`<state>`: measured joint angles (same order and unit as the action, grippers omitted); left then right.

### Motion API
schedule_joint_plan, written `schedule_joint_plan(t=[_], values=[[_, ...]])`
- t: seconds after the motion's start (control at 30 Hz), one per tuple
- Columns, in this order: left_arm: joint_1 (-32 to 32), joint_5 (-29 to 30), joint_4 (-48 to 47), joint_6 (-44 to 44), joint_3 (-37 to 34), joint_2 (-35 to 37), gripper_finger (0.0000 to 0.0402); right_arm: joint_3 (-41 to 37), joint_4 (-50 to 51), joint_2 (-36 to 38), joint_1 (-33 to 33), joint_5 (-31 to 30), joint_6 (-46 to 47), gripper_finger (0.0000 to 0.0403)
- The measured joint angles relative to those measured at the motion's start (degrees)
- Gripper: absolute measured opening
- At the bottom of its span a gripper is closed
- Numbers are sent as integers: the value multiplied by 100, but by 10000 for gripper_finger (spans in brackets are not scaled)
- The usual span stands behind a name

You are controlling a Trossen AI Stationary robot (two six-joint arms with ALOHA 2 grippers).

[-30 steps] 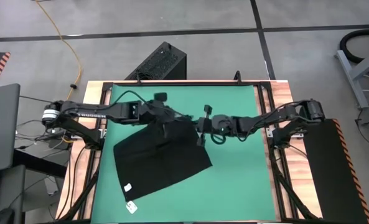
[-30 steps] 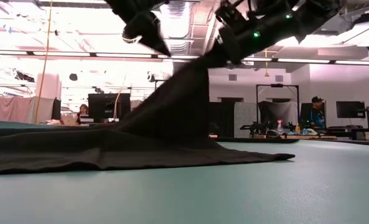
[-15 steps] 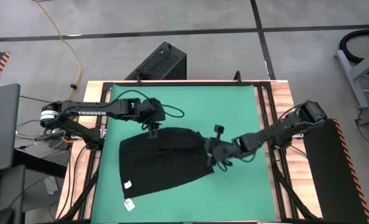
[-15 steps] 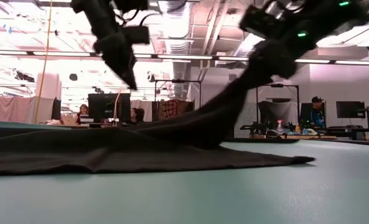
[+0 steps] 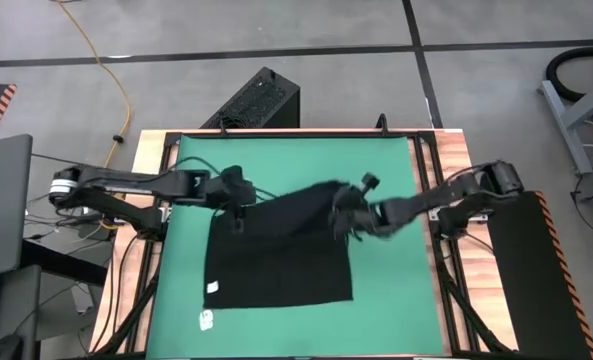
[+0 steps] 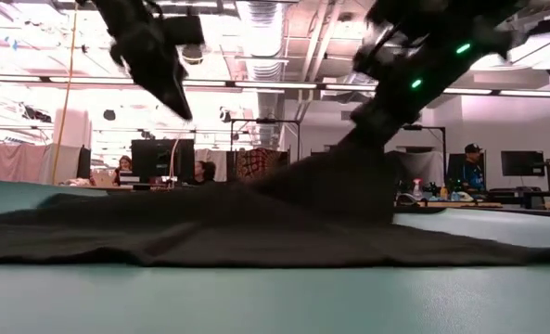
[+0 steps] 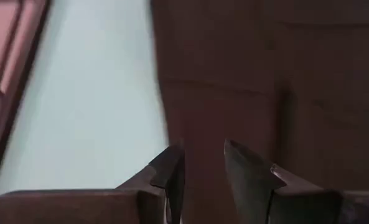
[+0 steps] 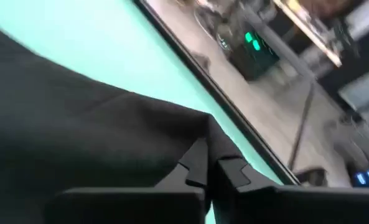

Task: Roll towel
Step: Fold the brown towel

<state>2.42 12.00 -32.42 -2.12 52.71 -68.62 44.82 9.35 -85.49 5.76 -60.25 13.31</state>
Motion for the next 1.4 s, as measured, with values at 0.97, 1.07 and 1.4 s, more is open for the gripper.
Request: schedule_joint_plan(t=[0.97, 1.07, 1.4], values=[[-3646, 2405, -689, 1205, -42, -564, 100, 651, 2008, 773, 404, 2795, -1278, 284], [-3714, 1815, -701, 1559, -44, -566, 100, 633, 1911, 715, 483, 4261, -1143, 284], [-4180, 2470, -206, 1818, -571, -553, 100, 361, -225, 0, 1116, 4157, -841, 282]])
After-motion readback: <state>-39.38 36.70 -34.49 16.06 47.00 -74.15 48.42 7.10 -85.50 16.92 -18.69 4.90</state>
